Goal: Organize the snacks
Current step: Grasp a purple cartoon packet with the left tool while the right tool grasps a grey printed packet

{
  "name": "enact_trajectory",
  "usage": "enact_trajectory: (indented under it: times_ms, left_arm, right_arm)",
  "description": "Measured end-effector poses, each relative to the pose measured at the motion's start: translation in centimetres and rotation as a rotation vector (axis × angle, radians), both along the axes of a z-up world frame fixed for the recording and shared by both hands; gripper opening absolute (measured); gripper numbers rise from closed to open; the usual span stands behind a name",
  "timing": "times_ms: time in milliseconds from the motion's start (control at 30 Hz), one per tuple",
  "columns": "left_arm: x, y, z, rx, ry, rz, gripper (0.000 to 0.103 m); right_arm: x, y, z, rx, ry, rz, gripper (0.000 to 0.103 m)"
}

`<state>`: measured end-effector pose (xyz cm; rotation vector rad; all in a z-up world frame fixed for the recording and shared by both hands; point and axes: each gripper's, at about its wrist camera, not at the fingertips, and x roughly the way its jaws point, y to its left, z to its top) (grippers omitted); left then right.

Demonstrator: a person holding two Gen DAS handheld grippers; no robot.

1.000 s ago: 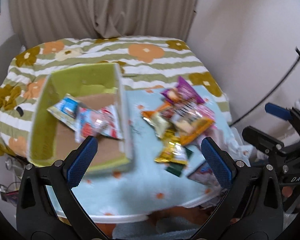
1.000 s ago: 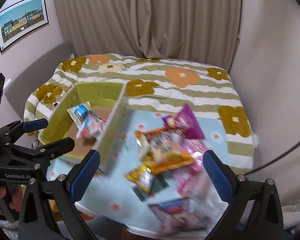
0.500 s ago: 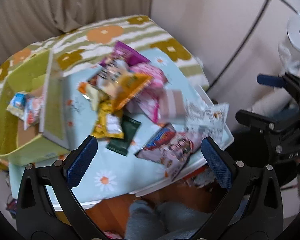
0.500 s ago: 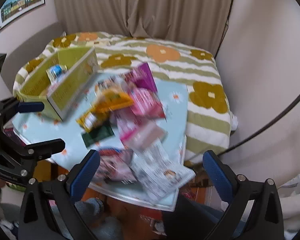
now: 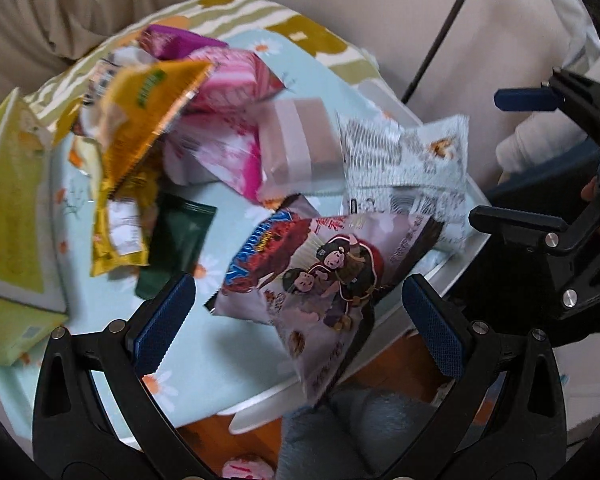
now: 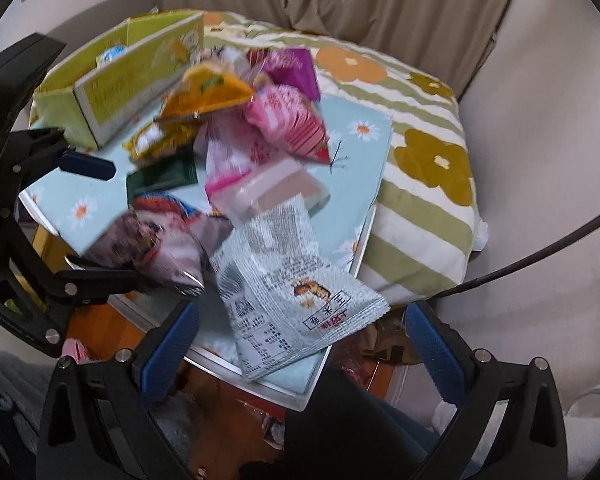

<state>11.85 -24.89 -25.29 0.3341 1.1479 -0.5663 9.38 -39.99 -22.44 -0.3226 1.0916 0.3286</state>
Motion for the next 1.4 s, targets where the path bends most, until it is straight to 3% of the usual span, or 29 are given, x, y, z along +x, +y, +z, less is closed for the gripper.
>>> enact_trajectory:
  times_ms: [367,567,800,1033,1233,1400]
  left_arm:
    - [1.2,-1.7,-3.2,0.038,-0.006,-0.066,0.102]
    - [2.3,-1.2,-4.2,0.024,0.024,-0.059,0.089]
    - [2.1,-0.6,-4.0,0.024,0.021,-0.076,0.079]
    - [2.0,0.9,-3.1,-0.005,0.045,-0.048,0.078]
    - [2.0,2.0,-2.2,0.001,0.036,-0.015,0.077]
    - [2.2,2.6,-1.7,0.002,0.019,0.002,0.077]
  right_arm:
    - [1.4,1.0,-3.7,-0.055,0.044,0.089,0.102]
    - [1.9,1.5,-4.3,-0.087,0.039,0.134,0.102]
    - [1.9,2.4,-4.4,-0.121,0.018,0.174,0.102]
    - [1.7,3.4,-4.7,-0.184,-0.034,0.23,0.102]
    - [2.0,4.4,-5.7,-0.189,-0.02,0.277,0.102]
    - [3.0,4.3,-6.8,-0.115,0.045,0.256,0.102]
